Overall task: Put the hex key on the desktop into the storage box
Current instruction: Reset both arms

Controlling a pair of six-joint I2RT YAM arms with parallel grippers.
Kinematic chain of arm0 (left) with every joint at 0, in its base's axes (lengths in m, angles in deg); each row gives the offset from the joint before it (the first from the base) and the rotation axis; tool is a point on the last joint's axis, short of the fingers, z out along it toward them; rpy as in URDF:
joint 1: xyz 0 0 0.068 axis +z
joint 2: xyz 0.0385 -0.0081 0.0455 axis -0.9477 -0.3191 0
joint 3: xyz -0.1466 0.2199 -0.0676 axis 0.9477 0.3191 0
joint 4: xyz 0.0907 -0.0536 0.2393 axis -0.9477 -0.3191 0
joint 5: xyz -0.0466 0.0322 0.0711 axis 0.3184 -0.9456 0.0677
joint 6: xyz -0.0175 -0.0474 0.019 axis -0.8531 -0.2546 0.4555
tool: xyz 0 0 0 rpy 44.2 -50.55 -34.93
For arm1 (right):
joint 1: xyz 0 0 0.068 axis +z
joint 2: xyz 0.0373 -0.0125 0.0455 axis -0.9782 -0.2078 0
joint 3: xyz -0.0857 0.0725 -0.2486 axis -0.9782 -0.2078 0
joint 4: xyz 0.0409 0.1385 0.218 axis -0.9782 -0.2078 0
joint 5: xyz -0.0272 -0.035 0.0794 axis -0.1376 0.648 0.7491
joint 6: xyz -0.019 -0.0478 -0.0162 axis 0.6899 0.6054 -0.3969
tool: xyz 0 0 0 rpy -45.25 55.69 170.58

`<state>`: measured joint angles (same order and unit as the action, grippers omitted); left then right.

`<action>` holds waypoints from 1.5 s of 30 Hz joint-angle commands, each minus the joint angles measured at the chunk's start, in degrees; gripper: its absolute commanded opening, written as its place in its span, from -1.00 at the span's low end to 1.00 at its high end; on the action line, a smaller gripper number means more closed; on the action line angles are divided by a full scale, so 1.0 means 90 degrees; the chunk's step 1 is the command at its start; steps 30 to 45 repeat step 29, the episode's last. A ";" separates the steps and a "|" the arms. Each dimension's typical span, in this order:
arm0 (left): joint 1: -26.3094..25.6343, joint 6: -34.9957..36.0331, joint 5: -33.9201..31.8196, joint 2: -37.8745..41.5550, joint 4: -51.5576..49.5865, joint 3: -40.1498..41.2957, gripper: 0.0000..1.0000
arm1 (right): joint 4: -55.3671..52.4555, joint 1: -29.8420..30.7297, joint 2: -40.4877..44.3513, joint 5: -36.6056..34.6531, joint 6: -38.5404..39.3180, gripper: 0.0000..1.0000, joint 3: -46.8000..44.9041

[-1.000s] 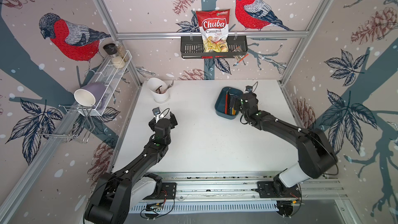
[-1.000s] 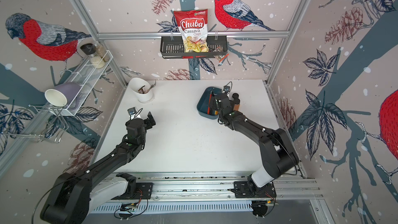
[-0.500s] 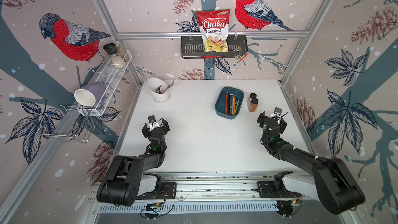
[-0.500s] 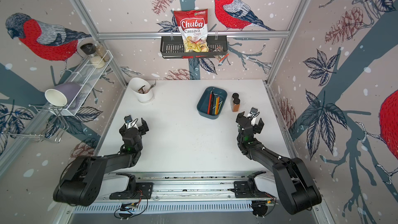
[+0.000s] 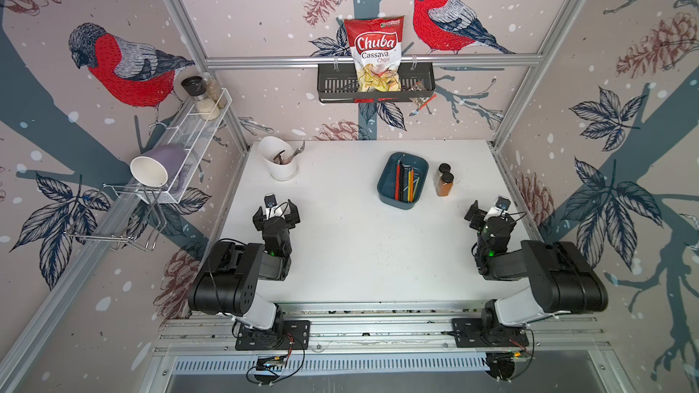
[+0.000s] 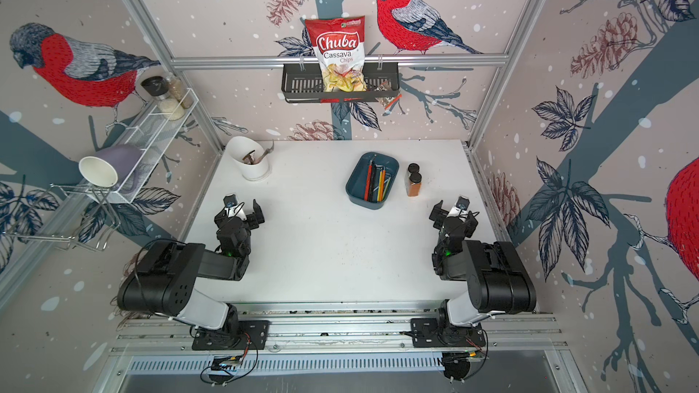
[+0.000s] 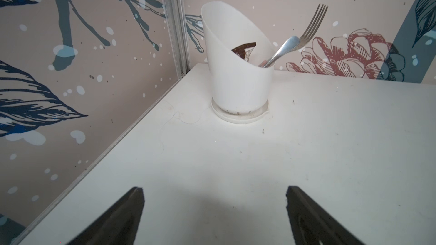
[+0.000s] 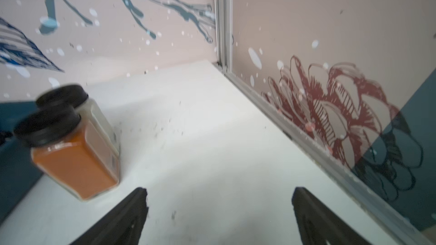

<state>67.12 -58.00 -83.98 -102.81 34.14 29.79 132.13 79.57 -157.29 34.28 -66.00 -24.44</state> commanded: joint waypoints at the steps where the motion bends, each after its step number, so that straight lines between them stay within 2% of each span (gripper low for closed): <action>1: 0.0040 -0.0127 0.0173 0.0119 -0.0136 -0.0094 0.94 | 0.0709 0.0072 -0.0020 0.0371 -0.0042 0.99 0.0025; 3: 0.0054 -0.0086 0.0167 0.0029 0.0192 -0.0031 0.94 | 0.0894 0.0110 -0.0048 0.0312 -0.0004 0.99 -0.0038; 5: 0.0064 -0.0102 0.0224 0.0060 0.0040 -0.0061 0.94 | 0.0367 0.0101 0.0113 0.0328 -0.0061 0.99 0.0096; 45: 0.0074 -0.0115 0.0230 0.0076 0.0012 -0.0068 0.94 | 0.0466 0.0119 0.0058 0.0315 -0.0038 0.99 0.0084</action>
